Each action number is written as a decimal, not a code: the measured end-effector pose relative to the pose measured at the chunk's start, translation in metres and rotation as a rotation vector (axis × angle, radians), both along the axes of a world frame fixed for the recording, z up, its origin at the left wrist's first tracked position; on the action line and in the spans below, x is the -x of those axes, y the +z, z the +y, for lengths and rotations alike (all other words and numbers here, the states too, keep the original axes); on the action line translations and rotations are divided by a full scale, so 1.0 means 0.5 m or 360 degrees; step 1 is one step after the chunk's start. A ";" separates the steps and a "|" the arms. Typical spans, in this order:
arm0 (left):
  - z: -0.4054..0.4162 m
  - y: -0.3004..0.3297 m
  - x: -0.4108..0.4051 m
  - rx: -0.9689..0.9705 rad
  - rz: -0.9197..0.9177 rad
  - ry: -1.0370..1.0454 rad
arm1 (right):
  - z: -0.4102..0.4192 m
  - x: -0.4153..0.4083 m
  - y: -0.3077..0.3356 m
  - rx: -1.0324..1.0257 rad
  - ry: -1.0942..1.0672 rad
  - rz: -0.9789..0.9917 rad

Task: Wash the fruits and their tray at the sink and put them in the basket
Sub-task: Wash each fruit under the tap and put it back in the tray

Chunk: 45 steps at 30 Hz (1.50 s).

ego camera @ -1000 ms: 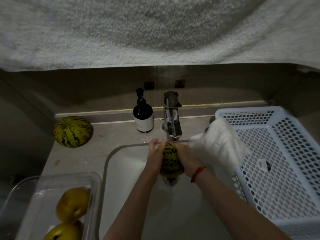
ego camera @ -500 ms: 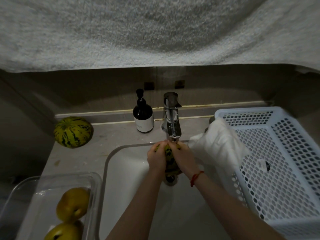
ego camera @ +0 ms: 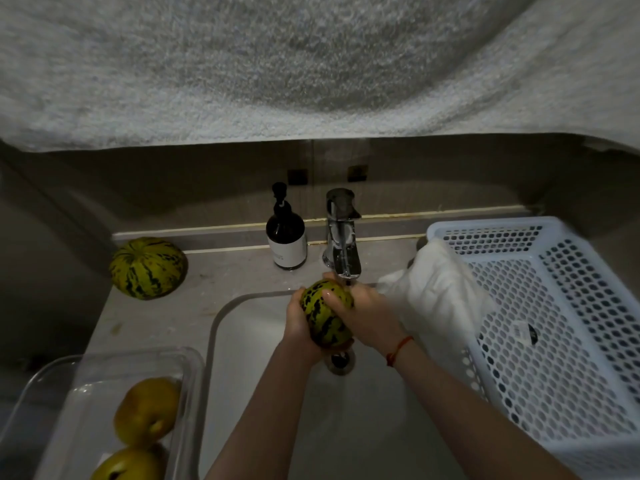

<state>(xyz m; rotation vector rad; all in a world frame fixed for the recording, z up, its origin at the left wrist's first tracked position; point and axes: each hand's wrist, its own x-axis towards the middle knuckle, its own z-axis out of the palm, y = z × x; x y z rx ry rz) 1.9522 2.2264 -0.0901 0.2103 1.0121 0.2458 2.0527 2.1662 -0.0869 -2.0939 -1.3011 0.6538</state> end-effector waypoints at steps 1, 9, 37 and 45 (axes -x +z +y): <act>-0.004 -0.001 -0.002 0.0038 -0.0025 0.0014 | 0.004 -0.001 0.001 -0.0007 -0.0105 0.0082; -0.022 -0.013 -0.003 0.0184 -0.0180 0.0246 | 0.037 0.031 -0.035 -0.0292 -0.1024 0.1017; -0.012 0.006 -0.030 -0.0300 0.0113 -0.0185 | -0.017 -0.062 0.178 -0.0456 -0.0716 0.0760; -0.020 0.032 -0.025 -0.0170 0.0124 -0.0117 | 0.054 -0.068 0.238 -0.0230 -0.0603 0.0689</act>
